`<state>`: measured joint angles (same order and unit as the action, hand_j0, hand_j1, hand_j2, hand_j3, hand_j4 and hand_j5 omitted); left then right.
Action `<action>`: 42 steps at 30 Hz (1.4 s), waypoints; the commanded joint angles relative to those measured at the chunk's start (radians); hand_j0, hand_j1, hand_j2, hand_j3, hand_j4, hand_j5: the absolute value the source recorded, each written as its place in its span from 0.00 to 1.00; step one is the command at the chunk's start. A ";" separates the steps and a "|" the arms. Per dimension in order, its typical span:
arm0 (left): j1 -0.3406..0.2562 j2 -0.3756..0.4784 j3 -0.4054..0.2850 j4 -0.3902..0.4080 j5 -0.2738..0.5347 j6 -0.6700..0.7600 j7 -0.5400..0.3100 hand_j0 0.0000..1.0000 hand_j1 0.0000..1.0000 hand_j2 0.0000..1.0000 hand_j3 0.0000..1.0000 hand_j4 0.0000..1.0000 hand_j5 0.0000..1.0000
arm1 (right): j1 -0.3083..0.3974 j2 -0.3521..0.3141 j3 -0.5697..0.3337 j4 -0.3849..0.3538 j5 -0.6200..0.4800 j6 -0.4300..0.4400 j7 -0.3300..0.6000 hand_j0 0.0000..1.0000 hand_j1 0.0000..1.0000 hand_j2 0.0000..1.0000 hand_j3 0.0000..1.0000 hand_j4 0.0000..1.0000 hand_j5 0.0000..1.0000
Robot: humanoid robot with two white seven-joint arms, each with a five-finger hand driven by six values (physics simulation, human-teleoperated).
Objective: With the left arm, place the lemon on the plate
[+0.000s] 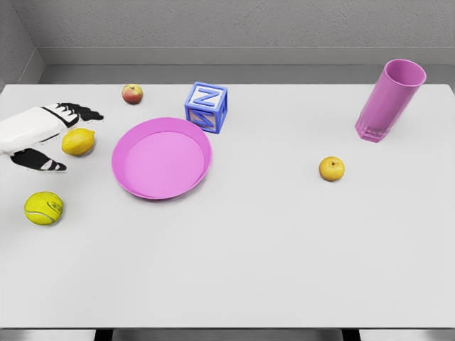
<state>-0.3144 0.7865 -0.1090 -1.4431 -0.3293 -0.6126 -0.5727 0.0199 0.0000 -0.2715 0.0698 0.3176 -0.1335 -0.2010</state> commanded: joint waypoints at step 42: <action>-0.299 -0.162 -0.198 0.463 -0.295 0.002 -0.003 1.00 1.00 1.00 1.00 1.00 1.00 | 0.000 0.000 0.000 0.001 0.000 0.000 0.000 1.00 1.00 1.00 1.00 1.00 1.00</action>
<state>-0.6136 0.6245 -0.3040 -0.9837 -0.6098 -0.6135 -0.5755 0.0199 0.0000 -0.2714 0.0697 0.3179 -0.1335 -0.2009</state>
